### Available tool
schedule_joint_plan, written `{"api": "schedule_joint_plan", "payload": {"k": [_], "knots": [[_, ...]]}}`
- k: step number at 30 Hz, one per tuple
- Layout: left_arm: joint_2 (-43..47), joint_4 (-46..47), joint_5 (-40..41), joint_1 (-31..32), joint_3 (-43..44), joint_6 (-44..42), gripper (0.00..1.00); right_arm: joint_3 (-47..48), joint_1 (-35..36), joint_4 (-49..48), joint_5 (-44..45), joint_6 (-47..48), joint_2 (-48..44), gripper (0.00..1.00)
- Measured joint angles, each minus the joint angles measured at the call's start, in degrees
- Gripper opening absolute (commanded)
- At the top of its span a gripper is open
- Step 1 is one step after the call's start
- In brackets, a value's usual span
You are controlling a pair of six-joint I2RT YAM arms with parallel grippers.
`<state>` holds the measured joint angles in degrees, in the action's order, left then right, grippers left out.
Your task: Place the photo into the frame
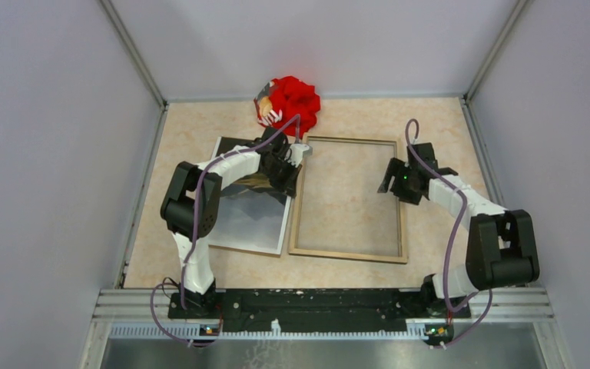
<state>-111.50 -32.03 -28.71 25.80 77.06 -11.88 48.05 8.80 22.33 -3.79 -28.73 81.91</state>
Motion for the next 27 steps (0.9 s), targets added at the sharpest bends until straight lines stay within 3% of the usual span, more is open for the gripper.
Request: {"api": "schedule_joint_plan", "payload": {"k": [27], "knots": [[0.00,0.00,-0.02,-0.17,0.00,0.00,0.00,-1.57,-3.72,-1.81,-3.54,-0.55,-0.37,0.73]]}}
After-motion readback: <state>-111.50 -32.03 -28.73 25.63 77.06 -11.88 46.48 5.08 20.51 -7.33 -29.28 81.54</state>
